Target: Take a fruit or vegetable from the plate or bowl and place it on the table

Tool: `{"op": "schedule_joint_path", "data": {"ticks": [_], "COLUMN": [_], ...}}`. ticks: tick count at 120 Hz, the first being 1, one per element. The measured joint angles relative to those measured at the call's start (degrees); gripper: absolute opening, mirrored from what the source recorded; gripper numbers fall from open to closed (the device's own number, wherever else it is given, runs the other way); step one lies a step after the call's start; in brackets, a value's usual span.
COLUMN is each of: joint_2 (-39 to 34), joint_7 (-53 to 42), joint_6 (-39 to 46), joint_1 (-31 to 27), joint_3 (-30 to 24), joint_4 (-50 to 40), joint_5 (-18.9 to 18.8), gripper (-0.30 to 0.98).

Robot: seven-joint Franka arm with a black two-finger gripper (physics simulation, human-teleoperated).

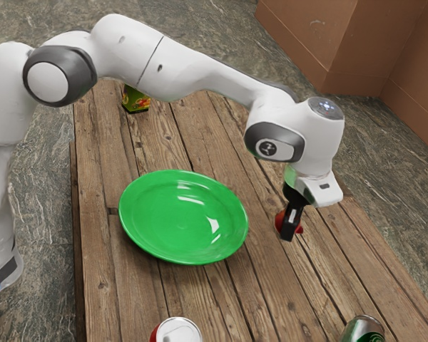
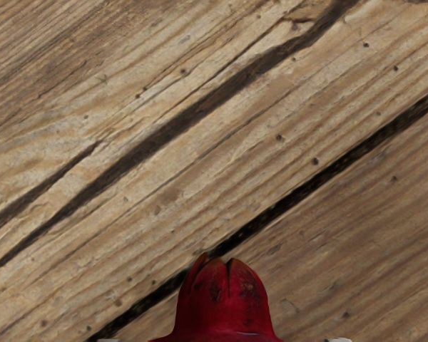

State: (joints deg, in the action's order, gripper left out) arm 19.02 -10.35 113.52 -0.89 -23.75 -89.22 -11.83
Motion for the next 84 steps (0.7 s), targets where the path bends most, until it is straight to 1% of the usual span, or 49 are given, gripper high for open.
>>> {"op": "schedule_joint_path", "data": {"ticks": [11,17,24,31,45,51,53,55,62,72,77,84], "joint_2": [7.0,8.3,8.8,8.8,8.6,6.5,5.3,3.7,-2.1,-12.5,-16.4,-19.5], "joint_7": [0.3,0.4,0.4,0.5,0.6,0.6,0.6,0.6,0.6,0.7,0.7,0.7], "joint_6": [1.7,2.3,2.8,3.1,2.8,1.0,0.0,-1.2,-5.1,-9.6,-11.2,-12.8], "joint_1": [2.0,2.7,3.2,3.6,4.3,4.4,4.7,5.4,8.5,9.6,8.8,6.1], "joint_3": [0.1,0.2,0.2,0.2,0.2,0.5,1.2,3.1,11.1,20.9,23.8,25.8], "joint_4": [6.0,7.1,7.6,7.7,7.5,7.4,7.4,7.3,5.9,1.4,-0.8,-2.8], "joint_5": [-2.2,-3.2,-4.0,-4.5,-5.0,-4.2,-3.6,-2.9,-0.3,2.1,2.8,3.5], "gripper": [0.31,0.41,0.51,0.57,0.63,0.65,0.65,0.66,0.67,0.68,0.68,0.68]}}
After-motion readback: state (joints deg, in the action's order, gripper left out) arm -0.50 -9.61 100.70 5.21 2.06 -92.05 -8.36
